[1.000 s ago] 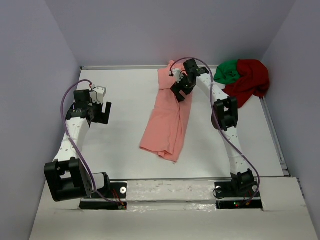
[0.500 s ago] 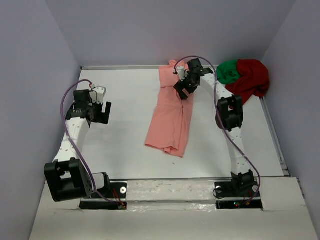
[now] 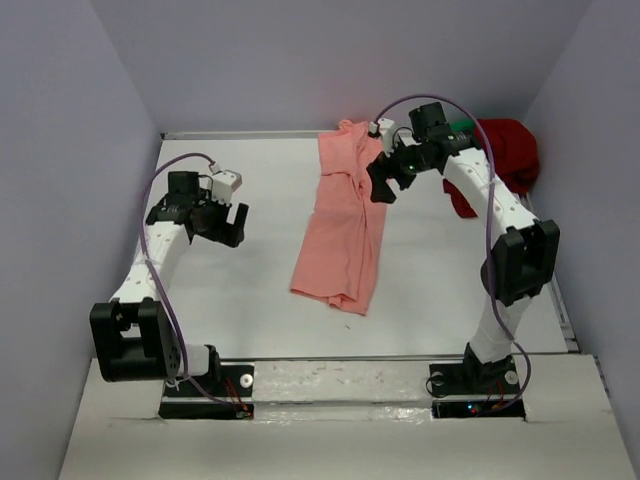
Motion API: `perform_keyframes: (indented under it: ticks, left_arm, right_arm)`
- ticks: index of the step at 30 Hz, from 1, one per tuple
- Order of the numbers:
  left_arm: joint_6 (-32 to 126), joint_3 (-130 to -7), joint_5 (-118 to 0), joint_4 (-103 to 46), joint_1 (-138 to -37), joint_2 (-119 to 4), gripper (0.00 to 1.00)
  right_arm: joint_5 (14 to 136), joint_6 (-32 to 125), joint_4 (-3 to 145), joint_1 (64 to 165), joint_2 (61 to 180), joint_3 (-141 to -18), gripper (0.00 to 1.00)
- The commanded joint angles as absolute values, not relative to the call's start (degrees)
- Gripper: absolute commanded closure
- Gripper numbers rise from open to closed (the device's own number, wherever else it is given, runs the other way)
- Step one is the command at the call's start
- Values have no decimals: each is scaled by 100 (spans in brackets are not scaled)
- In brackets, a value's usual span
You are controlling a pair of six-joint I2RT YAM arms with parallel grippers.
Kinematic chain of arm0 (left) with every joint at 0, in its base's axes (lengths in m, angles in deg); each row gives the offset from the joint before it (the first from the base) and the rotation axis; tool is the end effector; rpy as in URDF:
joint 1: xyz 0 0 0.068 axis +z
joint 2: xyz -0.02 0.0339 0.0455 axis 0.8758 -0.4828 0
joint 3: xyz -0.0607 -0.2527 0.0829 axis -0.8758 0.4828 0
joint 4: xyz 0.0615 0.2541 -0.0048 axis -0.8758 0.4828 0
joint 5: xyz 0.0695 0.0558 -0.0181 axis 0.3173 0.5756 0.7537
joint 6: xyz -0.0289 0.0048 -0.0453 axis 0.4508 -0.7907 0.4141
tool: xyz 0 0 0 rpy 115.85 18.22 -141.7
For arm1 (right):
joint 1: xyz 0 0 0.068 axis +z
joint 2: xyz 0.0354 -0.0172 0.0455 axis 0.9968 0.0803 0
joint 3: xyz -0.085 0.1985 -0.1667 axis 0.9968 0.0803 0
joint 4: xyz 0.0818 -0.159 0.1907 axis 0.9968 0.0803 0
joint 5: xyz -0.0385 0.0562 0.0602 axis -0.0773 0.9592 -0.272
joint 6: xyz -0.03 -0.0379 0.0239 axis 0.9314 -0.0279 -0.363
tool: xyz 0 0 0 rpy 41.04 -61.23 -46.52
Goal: Fold and stack the t-shirts
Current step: Rotate the tshirt 90 degrees
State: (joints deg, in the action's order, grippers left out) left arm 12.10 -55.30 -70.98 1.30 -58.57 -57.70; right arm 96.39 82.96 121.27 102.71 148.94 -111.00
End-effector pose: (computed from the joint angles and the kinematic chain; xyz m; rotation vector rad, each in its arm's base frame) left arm 0.2845 0.0005 0.2786 0.5868 2.2245 -0.1777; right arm 0.3954 0.1411 0.3263 -1.1479 2.1281 0.5232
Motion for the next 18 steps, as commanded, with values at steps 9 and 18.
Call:
perform_keyframes:
  ticks: [9, 18]
  left_arm:
    - [1005, -6221, -7442, 515, -6896, -6554, 1]
    - [1199, -5826, -6844, 58, -6158, -6036, 1]
  right_arm:
    - [10396, 8519, 12738, 11192, 14050, -8827, 0]
    - [9552, 8669, 12412, 12344, 14823, -9835, 0]
